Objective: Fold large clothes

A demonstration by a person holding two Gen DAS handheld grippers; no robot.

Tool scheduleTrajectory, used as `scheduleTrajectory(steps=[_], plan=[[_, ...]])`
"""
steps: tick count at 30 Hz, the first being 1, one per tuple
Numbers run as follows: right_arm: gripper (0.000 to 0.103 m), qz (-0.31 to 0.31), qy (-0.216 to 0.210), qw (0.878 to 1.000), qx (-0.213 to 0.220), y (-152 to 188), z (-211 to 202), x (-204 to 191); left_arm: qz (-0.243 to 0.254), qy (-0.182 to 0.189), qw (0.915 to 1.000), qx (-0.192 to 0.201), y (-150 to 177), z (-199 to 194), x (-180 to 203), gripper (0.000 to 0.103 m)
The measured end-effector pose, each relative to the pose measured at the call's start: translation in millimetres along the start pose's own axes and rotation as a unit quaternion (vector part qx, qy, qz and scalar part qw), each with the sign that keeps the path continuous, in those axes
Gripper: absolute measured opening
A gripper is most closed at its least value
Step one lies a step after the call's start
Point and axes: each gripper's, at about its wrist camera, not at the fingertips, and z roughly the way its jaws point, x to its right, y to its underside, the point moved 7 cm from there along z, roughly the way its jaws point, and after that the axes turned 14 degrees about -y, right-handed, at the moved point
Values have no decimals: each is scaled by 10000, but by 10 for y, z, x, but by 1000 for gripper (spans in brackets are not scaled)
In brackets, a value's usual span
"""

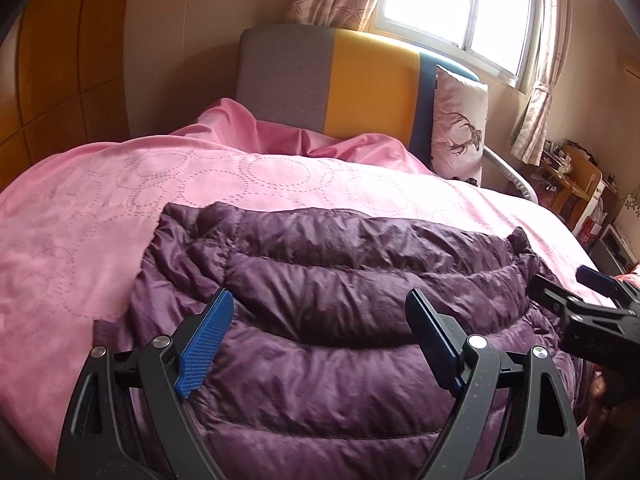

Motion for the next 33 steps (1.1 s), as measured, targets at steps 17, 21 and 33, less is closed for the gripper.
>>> scheduleTrajectory(steps=[17, 21, 33], plan=[[101, 329, 142, 9978, -550, 129, 604, 143, -478, -401, 9967, -514, 191, 351, -537, 87], [101, 506, 106, 9984, -222, 183, 139, 305, -463, -350, 9977, -359, 175, 142, -484, 87], [101, 2212, -443, 9742, -96, 951, -631, 1221, -84, 85, 9998, -141, 223, -210, -135, 87]])
